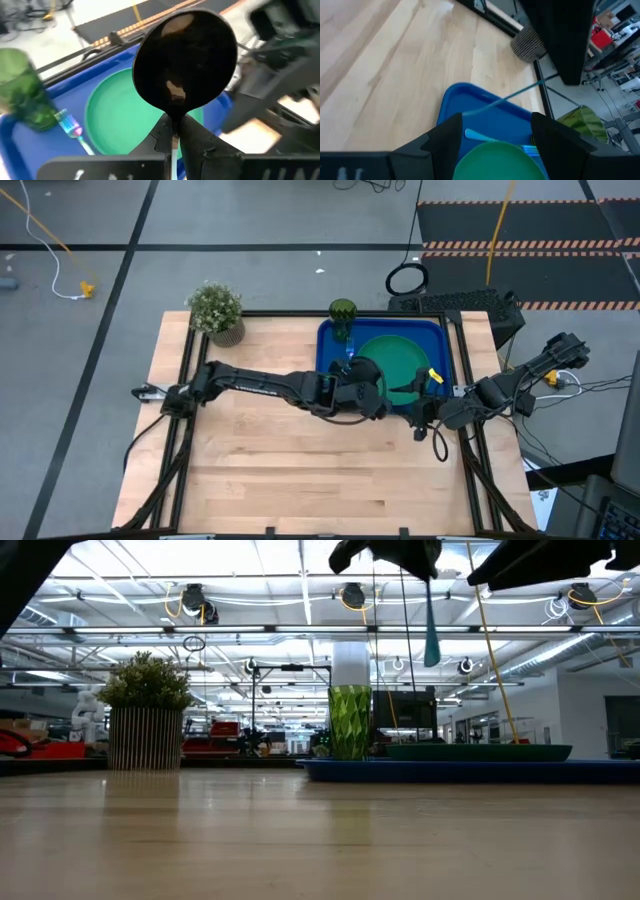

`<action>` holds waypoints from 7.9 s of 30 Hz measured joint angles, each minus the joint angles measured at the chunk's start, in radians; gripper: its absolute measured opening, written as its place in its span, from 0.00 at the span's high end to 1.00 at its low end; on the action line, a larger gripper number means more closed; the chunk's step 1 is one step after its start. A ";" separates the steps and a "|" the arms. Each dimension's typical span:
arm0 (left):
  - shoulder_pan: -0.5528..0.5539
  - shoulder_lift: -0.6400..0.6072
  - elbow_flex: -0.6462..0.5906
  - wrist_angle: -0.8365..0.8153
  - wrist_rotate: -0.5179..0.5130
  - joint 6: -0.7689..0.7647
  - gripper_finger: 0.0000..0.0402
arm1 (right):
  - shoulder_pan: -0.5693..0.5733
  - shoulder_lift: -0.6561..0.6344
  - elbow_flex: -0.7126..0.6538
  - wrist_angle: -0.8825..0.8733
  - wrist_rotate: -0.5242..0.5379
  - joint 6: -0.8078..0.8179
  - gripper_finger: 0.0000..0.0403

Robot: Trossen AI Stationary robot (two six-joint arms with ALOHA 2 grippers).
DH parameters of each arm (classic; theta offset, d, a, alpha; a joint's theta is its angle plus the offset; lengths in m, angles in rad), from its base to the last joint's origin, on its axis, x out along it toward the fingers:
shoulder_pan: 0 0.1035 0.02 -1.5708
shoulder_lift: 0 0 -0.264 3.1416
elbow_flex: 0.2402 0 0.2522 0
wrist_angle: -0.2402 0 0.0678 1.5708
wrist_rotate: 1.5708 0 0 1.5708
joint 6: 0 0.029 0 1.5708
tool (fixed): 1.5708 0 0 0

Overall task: Pick and place plate/cup/fork/spoon on tray
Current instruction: Put the blue spoon on the blue serving tray to the left of the blue fork

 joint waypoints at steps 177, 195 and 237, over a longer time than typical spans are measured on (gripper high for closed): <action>0.360 0.223 -0.289 -0.081 0.153 -0.549 0.76 | 0.003 0.000 0.000 -0.088 -0.421 0.157 0.43; 0.355 0.216 -0.290 -0.095 0.065 -0.547 0.76 | 0.003 0.000 0.000 -0.088 -0.421 0.157 0.43; 0.364 0.178 -0.288 -0.113 0.063 -0.405 0.76 | 0.003 0.000 0.000 -0.088 -0.472 0.184 0.43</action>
